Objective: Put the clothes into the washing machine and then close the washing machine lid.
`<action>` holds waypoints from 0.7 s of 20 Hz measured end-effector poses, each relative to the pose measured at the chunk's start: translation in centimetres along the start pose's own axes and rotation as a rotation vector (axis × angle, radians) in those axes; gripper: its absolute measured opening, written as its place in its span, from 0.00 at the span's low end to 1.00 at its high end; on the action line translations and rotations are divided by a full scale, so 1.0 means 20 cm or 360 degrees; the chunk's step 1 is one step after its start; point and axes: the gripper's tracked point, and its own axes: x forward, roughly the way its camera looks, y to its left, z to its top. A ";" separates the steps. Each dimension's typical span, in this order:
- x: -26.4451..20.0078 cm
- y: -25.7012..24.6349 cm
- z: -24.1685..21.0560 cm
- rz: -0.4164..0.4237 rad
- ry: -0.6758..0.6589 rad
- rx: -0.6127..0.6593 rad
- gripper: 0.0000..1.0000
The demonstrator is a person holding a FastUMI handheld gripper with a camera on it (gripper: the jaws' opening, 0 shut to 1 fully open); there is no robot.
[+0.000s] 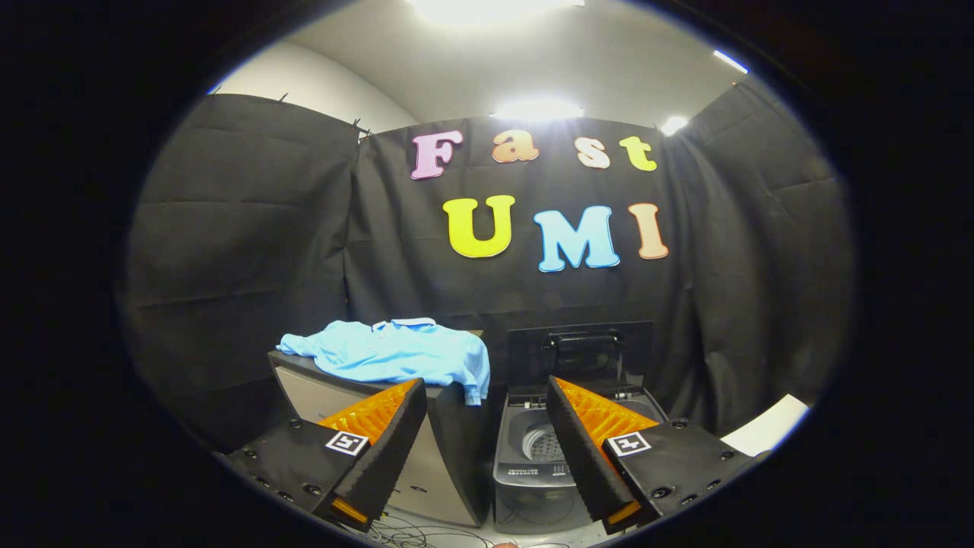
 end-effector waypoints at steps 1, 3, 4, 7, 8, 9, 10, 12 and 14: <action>0.04 0.02 0.02 0.0015 0.0001 -0.0004 0.98; 0.11 0.06 0.06 0.0047 0.0001 -0.0015 0.98; 0.15 0.07 0.08 0.0057 0.0003 -0.0017 0.98; 0.26 0.15 0.14 0.0110 0.0013 0.0011 0.98; 0.31 0.18 0.16 0.0128 0.0017 0.0011 0.98; 0.35 0.20 0.18 0.0143 0.0017 0.0004 0.98; 0.39 0.22 0.20 0.0159 0.0014 -0.0005 0.98; 0.46 0.26 0.22 0.0194 0.0008 -0.0014 0.98; 0.51 0.31 0.25 0.0224 -0.0005 -0.0022 0.98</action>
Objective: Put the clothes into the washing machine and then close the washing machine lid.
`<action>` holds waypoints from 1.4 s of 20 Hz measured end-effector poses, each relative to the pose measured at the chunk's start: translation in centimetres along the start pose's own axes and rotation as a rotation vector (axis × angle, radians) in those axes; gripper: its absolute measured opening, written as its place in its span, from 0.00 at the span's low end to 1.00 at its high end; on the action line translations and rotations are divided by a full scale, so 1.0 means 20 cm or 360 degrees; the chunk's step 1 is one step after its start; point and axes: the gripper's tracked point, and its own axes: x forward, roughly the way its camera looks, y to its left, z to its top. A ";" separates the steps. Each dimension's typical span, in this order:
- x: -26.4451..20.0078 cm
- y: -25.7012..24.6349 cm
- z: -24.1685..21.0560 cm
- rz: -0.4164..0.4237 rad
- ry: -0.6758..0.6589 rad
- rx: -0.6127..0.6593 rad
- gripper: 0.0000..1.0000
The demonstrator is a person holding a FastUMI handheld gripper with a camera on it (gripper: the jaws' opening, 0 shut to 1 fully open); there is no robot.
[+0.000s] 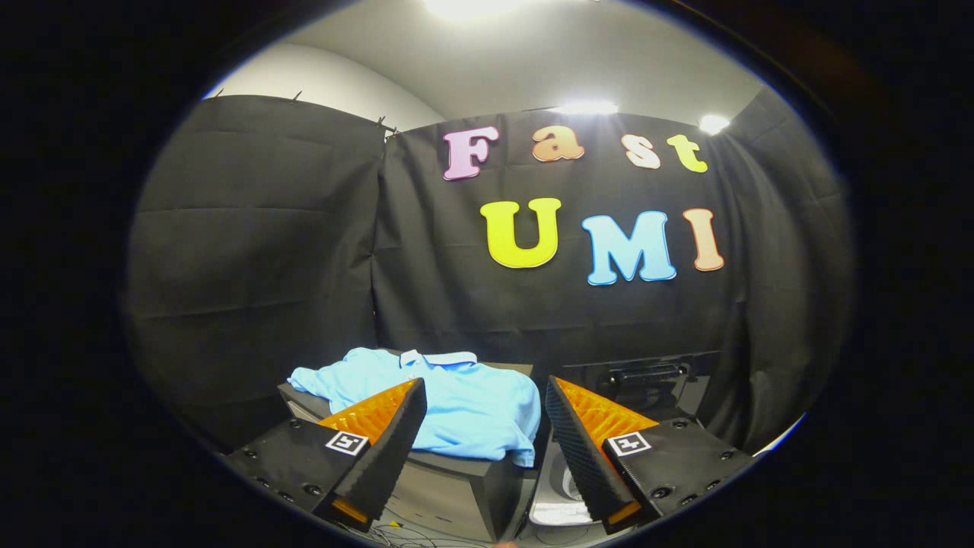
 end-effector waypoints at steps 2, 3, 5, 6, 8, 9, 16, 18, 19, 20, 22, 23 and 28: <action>0.05 0.04 0.00 0.0028 0.0008 0.0002 0.98; 0.07 0.06 0.00 0.0042 0.0015 0.0010 0.98; 0.12 0.11 -0.01 0.0077 0.0040 0.0023 0.98; 0.14 0.13 -0.02 0.0095 0.0059 0.0022 0.98; 0.20 0.16 -0.03 0.0126 0.0103 0.0012 0.98; 0.23 0.18 -0.03 0.0145 0.0126 0.0008 0.98; 0.50 0.34 -0.08 0.0324 0.0332 0.0025 0.98; 0.58 0.39 -0.12 0.0361 0.0436 0.0048 0.97; 0.61 0.41 -0.14 0.0369 0.0484 0.0054 0.97; 0.64 0.43 -0.16 0.0381 0.0531 0.0062 0.96; 0.71 0.47 -0.19 0.0406 0.0601 0.0077 0.97; 0.75 0.48 -0.20 0.0402 0.0621 0.0077 0.98; 0.95 0.54 -0.30 0.0359 0.0725 -0.0080 0.98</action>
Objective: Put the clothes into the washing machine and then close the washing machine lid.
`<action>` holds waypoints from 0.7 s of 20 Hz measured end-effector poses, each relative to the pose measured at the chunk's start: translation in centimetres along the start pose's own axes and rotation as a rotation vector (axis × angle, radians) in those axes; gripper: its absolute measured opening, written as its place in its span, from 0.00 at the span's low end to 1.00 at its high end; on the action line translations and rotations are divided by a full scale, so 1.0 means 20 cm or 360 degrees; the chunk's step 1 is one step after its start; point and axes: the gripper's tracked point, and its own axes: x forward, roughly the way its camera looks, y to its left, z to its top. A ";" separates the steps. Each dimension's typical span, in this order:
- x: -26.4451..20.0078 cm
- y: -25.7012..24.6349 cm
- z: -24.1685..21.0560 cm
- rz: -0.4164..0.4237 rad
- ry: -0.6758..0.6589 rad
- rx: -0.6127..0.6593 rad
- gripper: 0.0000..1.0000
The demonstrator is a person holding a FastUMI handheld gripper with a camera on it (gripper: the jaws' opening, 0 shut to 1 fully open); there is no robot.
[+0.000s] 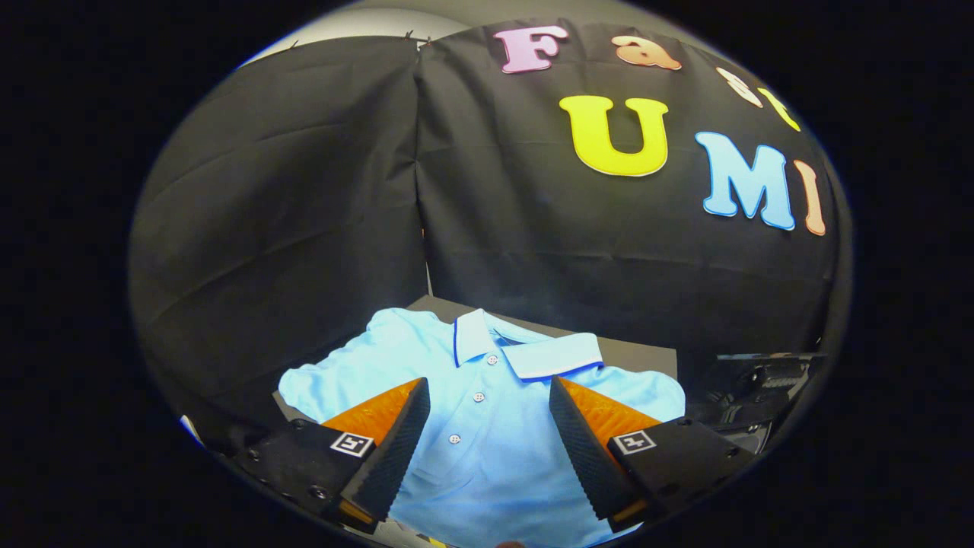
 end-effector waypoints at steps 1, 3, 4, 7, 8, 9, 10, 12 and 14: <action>0.05 0.00 -0.03 -0.0013 0.0060 -0.0018 0.98; 0.11 0.02 -0.06 0.0009 0.0136 -0.0037 0.98; 0.14 0.02 -0.07 0.0004 0.0168 -0.0052 0.98; 0.17 0.02 -0.13 -0.0019 0.0245 -0.0074 0.98; 0.18 0.01 -0.14 -0.0017 0.0252 -0.0091 0.98; 0.19 0.01 -0.15 -0.0016 0.0252 -0.0118 0.98; 0.20 0.01 -0.16 -0.0023 0.0243 -0.0145 0.98; 0.20 0.01 -0.16 -0.0033 0.0235 -0.0149 0.97; 0.20 0.01 -0.16 -0.0032 0.0252 -0.0134 0.90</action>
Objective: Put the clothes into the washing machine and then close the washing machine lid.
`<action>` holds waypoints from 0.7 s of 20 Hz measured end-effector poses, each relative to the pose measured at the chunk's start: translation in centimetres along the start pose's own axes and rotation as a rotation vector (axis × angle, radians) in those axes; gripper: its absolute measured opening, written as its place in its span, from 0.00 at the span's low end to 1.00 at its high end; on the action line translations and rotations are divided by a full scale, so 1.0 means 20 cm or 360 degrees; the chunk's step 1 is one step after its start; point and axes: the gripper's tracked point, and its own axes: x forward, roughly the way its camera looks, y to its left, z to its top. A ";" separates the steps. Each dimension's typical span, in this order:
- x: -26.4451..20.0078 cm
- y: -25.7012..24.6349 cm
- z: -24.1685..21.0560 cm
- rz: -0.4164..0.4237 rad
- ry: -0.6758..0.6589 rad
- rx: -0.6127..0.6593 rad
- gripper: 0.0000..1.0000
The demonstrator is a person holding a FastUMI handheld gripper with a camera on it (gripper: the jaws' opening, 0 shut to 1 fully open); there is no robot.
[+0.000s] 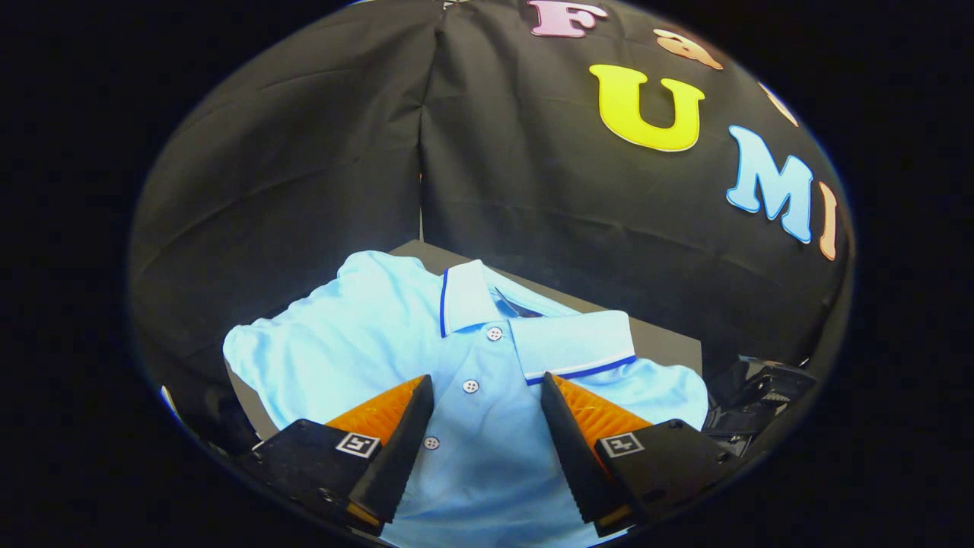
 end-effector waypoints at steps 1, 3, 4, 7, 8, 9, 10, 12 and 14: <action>0.00 0.01 0.00 0.0004 0.0015 -0.0014 0.80; 0.01 -0.03 0.02 -0.0036 -0.0033 -0.0034 0.62; 0.02 -0.02 0.03 -0.0037 -0.0043 -0.0027 0.52; 0.03 -0.01 0.03 -0.0022 -0.0048 -0.0083 0.17; 0.02 -0.02 0.04 -0.0024 -0.0050 -0.0080 0.12; 0.01 -0.02 0.03 -0.0005 -0.0050 -0.0075 0.07; -0.01 -0.01 0.03 0.0011 -0.0055 -0.0056 0.06; -0.04 0.01 0.04 0.0067 -0.0103 -0.0004 0.06; -0.09 0.01 0.05 0.0116 -0.0159 0.0067 0.06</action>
